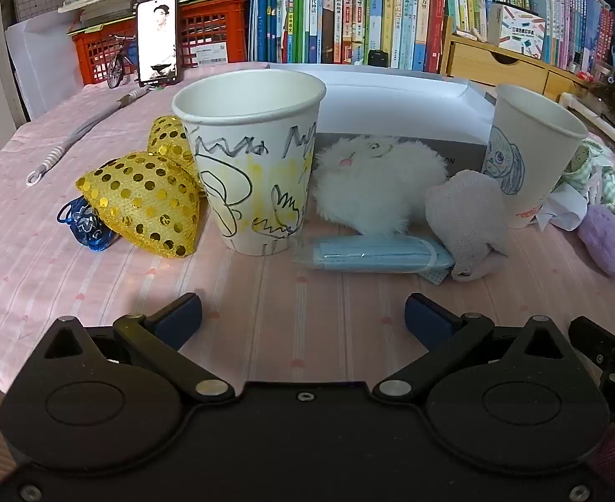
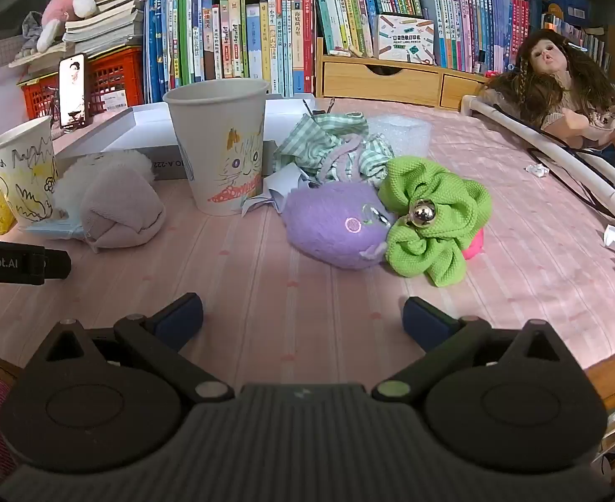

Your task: Organize soft objects

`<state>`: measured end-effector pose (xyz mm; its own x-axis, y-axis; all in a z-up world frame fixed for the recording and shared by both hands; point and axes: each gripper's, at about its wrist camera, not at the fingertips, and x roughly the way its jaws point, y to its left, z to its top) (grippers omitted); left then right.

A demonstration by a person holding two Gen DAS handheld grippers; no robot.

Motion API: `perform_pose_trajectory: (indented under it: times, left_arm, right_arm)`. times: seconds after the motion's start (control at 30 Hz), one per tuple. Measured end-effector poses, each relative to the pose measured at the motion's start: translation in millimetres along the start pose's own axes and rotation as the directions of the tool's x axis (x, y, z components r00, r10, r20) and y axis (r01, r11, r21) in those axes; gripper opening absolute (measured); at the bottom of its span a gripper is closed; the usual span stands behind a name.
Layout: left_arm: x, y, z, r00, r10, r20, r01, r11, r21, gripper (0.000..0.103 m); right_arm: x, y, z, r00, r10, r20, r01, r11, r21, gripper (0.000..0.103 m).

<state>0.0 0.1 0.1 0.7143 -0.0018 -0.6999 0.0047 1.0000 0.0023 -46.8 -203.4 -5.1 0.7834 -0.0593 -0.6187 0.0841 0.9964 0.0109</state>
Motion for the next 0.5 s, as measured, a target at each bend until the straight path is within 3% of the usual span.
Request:
perform_pose_trajectory:
  times: [0.5]
  left_arm:
    - [0.1, 0.0, 0.0, 1.0, 0.0, -0.002, 0.0, 1.0, 0.0, 0.103]
  right_arm:
    - [-0.1, 0.5, -0.2, 1.0, -0.002, -0.002, 0.002, 1.0, -0.002, 0.103]
